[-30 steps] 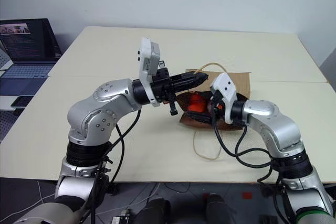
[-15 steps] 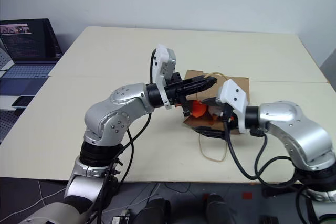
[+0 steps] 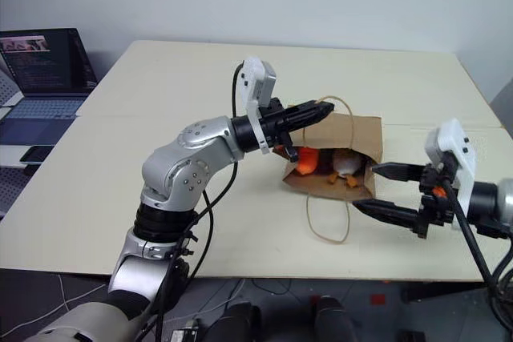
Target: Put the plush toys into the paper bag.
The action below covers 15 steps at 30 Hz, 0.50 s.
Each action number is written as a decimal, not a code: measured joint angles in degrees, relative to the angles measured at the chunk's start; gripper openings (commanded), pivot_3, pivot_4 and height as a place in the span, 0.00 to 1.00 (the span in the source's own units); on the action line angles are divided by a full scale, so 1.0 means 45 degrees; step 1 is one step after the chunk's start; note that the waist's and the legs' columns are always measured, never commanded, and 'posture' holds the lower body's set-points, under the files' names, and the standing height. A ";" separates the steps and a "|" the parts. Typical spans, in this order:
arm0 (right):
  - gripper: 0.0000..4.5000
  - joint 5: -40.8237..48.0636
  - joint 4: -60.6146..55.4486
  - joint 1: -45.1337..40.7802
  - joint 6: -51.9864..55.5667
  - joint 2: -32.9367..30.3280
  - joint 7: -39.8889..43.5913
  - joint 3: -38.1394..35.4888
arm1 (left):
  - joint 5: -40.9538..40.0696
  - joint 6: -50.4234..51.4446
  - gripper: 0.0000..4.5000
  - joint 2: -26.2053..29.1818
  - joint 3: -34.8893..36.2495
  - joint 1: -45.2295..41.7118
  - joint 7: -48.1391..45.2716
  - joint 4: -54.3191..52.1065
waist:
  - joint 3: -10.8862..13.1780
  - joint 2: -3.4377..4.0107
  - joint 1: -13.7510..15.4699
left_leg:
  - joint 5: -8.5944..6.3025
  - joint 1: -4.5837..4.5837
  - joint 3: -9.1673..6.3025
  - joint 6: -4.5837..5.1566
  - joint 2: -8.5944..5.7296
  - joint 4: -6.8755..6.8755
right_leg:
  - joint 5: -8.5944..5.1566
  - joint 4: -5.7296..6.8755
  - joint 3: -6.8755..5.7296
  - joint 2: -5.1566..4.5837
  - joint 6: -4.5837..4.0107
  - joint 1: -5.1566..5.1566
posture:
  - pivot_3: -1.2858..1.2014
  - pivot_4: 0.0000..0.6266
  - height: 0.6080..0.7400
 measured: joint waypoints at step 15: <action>0.99 0.1223 0.0661 0.3512 -0.0203 0.5015 -0.5105 0.1247 | 0.0351 -0.0667 0.00 -0.0358 0.0125 -0.0579 -0.0082 0.0782 | -0.0006 0.0002 -0.0066 | 0.0001 0.0029 0.0005 -0.0002 0.0010 0.0012 | -0.0001 -0.0005 0.0009 0.0014 0.0004 0.0034 | 0.52 0.24 1.00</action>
